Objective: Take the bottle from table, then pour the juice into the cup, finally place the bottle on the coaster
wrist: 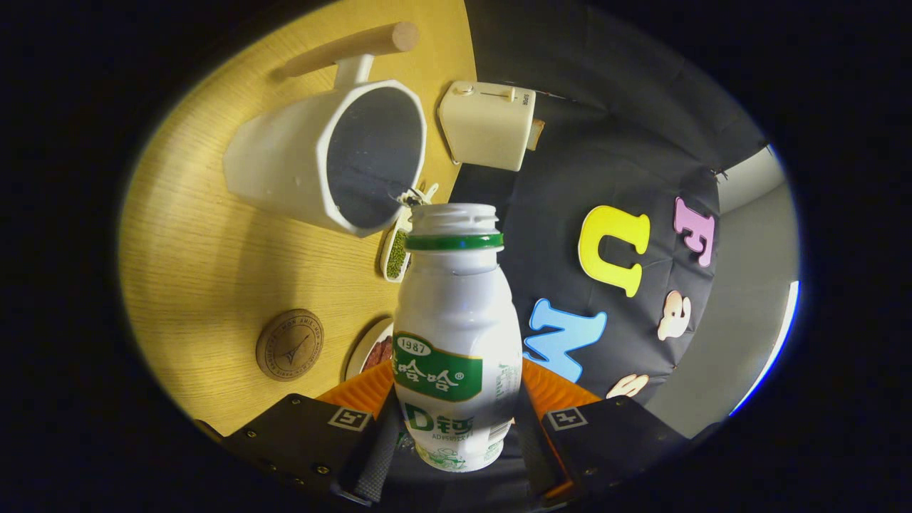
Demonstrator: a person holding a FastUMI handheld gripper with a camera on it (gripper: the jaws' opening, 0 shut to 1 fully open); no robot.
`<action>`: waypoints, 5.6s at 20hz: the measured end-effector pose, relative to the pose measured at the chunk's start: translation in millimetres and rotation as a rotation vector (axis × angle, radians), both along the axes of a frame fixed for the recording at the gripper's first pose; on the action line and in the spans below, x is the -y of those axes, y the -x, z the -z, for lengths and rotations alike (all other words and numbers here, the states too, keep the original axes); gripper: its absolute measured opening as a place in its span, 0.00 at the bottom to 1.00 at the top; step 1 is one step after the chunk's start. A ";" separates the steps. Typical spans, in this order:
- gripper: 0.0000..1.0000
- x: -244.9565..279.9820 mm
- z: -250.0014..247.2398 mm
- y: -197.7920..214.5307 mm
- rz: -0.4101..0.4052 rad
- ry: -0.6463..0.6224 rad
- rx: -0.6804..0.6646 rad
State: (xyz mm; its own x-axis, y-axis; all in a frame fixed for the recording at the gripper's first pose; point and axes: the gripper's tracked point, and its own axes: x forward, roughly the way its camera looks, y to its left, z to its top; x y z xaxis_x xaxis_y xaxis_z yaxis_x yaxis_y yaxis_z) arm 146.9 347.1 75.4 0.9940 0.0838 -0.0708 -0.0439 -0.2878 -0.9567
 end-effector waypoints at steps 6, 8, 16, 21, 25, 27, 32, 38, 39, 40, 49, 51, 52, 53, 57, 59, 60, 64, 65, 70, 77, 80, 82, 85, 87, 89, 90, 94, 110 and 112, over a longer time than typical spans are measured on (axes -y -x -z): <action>0.74 -1.7 -9.0 -0.9 -0.003 0.026 0.012; 0.74 -1.7 -11.2 -0.5 -0.004 0.034 0.017; 0.74 -0.5 -16.6 -0.1 -0.004 0.074 0.028; 0.74 -1.4 -15.1 1.4 -0.007 0.100 0.031; 0.74 -2.8 -13.9 1.1 -0.010 0.127 0.040; 0.74 -3.1 -12.2 1.0 -0.011 0.136 0.043; 0.74 -4.1 -10.6 0.5 -0.012 0.147 0.048; 0.74 -3.4 -5.3 0.9 -0.013 0.166 0.051; 0.74 -3.8 -3.9 0.5 -0.015 0.166 0.050; 0.74 -4.5 -3.1 0.8 -0.016 0.167 0.048; 0.74 1.2 17.8 -0.1 0.022 0.003 -0.057; 0.74 1.7 22.9 0.3 0.032 -0.054 -0.092; 0.74 1.7 25.1 1.2 0.037 -0.086 -0.109; 0.74 1.5 26.8 1.1 0.039 -0.119 -0.122; 0.74 2.8 32.0 4.1 0.045 -0.286 -0.167; 0.74 3.6 28.7 5.9 0.044 -0.369 -0.166; 0.74 4.9 25.7 6.4 0.044 -0.403 -0.161; 0.74 11.3 19.0 7.4 0.045 -0.563 -0.153; 0.74 13.1 17.1 7.6 0.042 -0.614 -0.150; 0.74 25.4 13.0 11.0 0.050 -0.888 -0.147; 0.74 35.7 22.6 9.4 0.051 -1.284 -0.211; 0.74 36.2 27.7 7.0 0.044 -1.378 -0.246; 0.74 36.1 29.1 5.8 0.037 -1.448 -0.266; 0.74 35.0 34.4 1.0 0.038 -1.557 -0.313; 0.74 36.8 37.9 -4.9 0.046 -1.623 -0.333; 0.74 36.5 42.8 -10.6 0.054 -1.676 -0.364; 0.74 37.7 42.7 -14.0 0.055 -1.701 -0.371; 0.74 43.2 49.0 -27.2 0.064 -1.724 -0.358; 0.74 52.7 71.0 -46.0 0.078 -1.748 -0.349; 0.75 53.5 71.2 -46.2 0.071 -1.751 -0.347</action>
